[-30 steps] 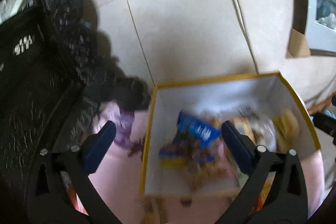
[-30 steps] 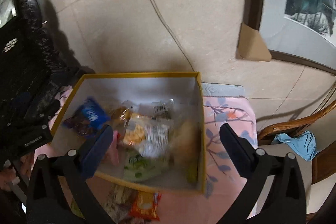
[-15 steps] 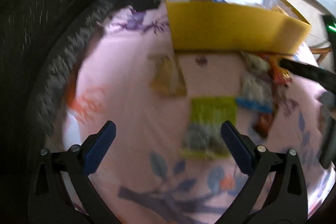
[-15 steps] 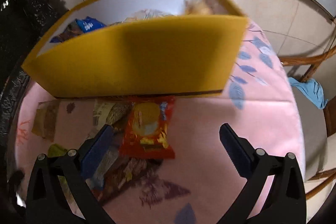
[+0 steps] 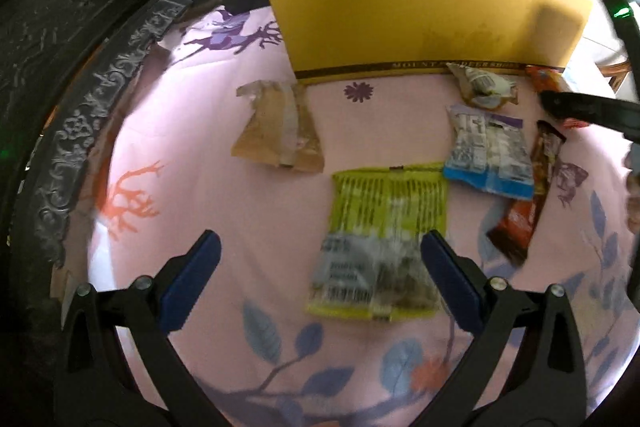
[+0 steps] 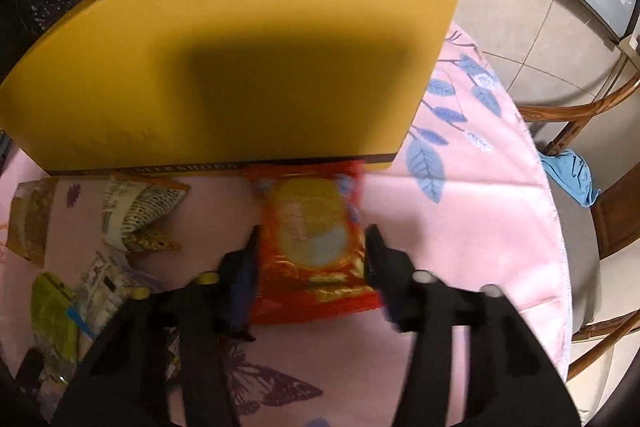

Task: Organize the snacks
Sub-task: 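Grasp the red round cracker packet with the right tool while the left tool grasps the yellow-green seaweed bag, then carry both packets over the yellow box and open both tools inside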

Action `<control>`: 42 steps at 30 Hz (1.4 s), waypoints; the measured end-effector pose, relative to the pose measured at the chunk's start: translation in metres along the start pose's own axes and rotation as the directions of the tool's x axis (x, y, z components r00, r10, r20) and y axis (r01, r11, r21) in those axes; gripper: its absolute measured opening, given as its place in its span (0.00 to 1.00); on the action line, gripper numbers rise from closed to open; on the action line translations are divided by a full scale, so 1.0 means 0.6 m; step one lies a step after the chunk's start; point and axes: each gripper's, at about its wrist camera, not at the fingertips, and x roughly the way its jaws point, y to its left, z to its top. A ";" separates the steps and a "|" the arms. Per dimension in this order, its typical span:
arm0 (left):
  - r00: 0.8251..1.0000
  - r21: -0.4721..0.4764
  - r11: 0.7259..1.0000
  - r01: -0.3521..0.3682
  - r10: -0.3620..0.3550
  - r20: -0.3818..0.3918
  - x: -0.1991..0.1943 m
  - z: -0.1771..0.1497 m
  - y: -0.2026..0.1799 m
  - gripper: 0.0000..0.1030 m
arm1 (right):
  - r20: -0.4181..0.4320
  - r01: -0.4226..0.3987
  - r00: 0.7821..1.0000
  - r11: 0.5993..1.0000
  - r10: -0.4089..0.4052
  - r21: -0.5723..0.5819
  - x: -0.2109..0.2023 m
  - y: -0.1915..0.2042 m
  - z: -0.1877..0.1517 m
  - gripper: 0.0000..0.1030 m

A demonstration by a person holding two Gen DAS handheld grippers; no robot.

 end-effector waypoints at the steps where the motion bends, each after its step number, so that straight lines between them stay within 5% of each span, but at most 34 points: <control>1: 1.000 -0.002 1.000 0.001 -0.001 -0.012 0.009 0.003 -0.002 0.98 | -0.004 -0.011 1.000 1.000 0.011 0.001 -0.003 -0.001 0.001 0.45; 10: 0.988 -0.005 0.988 0.155 -0.155 -0.010 0.023 0.003 -0.014 0.98 | 0.017 -0.076 0.997 0.996 0.075 0.040 -0.084 -0.051 -0.011 0.44; 13: 0.998 0.109 0.992 0.067 -0.067 -0.007 0.039 -0.007 -0.040 0.98 | 0.023 -0.078 0.997 0.995 0.077 0.057 -0.101 -0.078 -0.018 0.44; 15: 0.997 0.081 0.994 0.074 -0.076 0.020 0.039 -0.006 -0.031 0.98 | 0.023 -0.116 0.993 0.989 0.114 0.095 -0.108 -0.091 -0.018 0.44; 17: 0.989 -0.002 0.990 0.140 -0.140 -0.042 0.056 -0.003 -0.011 0.98 | 0.034 -0.137 0.990 0.983 0.134 0.120 -0.116 -0.101 -0.022 0.44; 19: 0.983 -0.047 0.983 0.177 -0.179 -0.045 0.056 -0.003 -0.001 0.88 | 0.039 -0.123 0.992 0.986 0.119 0.112 -0.122 -0.100 -0.033 0.44; 21: 0.982 0.019 0.982 0.189 -0.188 -0.022 0.042 -0.006 -0.017 0.69 | 0.040 -0.118 0.993 0.988 0.115 0.100 -0.132 -0.100 -0.047 0.44; 26: 0.983 0.025 0.983 0.179 -0.178 -0.034 0.037 -0.005 -0.021 0.67 | 0.016 -0.088 0.996 0.991 0.087 0.104 -0.127 -0.102 -0.064 0.45; 27: 0.983 0.023 0.983 0.180 -0.179 -0.037 0.038 -0.003 -0.020 0.67 | 0.009 -0.069 0.998 0.994 0.068 0.080 -0.125 -0.100 -0.068 0.47; 29: 0.985 0.037 0.985 0.168 -0.166 -0.038 0.039 0.000 -0.025 0.67 | 0.004 0.007 1.000 1.000 -0.007 -0.014 -0.116 -0.091 -0.075 0.77; 34: 0.985 0.040 0.985 0.168 -0.166 -0.050 0.043 -0.002 -0.020 0.67 | 0.014 -0.057 0.998 0.983 0.060 -0.177 -0.093 -0.068 -0.088 0.93; 37: 0.984 0.039 0.984 0.171 -0.169 -0.054 0.043 0.000 -0.020 0.67 | -0.018 -0.059 0.998 0.976 0.056 -0.210 -0.059 -0.062 -0.094 0.92; 40: 0.986 0.050 0.986 0.159 -0.156 -0.056 0.040 -0.001 -0.022 0.67 | -0.004 -0.088 0.996 0.985 0.088 -0.149 -0.047 -0.069 -0.102 0.59; 42: 0.985 0.045 0.985 0.169 -0.166 -0.055 0.037 -0.002 -0.022 0.67 | -0.003 -0.069 0.998 0.986 0.069 -0.150 -0.051 -0.065 -0.103 0.55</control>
